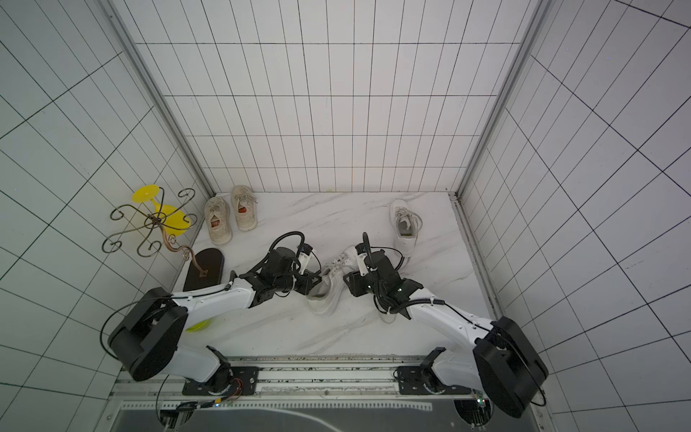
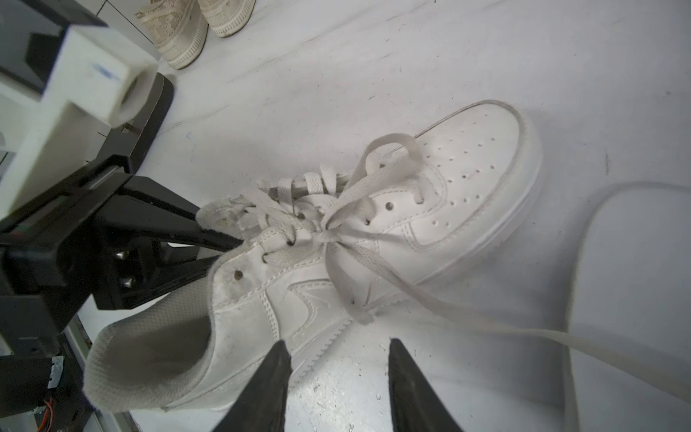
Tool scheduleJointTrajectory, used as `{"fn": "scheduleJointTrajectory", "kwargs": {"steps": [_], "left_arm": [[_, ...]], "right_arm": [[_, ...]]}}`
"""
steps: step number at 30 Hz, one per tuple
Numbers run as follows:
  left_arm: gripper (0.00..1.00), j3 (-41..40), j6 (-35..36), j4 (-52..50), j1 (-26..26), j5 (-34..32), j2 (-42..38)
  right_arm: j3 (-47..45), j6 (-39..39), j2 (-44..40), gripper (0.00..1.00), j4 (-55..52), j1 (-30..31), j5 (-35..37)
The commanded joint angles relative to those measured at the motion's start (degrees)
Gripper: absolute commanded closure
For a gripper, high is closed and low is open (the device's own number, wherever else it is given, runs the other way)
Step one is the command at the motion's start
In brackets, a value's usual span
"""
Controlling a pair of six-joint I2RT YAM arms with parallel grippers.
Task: Remove the insole from the shoe
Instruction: Untie the shoelace on the shoe.
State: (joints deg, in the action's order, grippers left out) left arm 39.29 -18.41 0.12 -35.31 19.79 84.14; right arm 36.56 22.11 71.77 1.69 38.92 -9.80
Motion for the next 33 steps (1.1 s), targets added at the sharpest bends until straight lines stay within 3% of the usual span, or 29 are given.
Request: {"fn": "scheduleJointTrajectory", "kwargs": {"steps": [1,23,31,33], "left_arm": [[1.00,0.97,0.75,4.71,-0.47,2.23,-1.78],[1.00,1.05,1.63,4.57,-2.21,2.24,-2.97],[1.00,0.75,1.47,4.90,-2.30,1.64,-3.43],[1.00,0.70,1.30,4.62,-2.31,0.41,-3.67]], "right_arm": [[7.02,0.92,1.92,0.60,2.26,0.46,-1.14],[9.52,-0.92,7.72,0.84,2.02,1.37,4.09],[10.74,-1.85,8.18,1.00,-0.38,3.56,12.32],[10.40,-1.39,7.08,1.00,-0.97,3.58,15.32]]}}
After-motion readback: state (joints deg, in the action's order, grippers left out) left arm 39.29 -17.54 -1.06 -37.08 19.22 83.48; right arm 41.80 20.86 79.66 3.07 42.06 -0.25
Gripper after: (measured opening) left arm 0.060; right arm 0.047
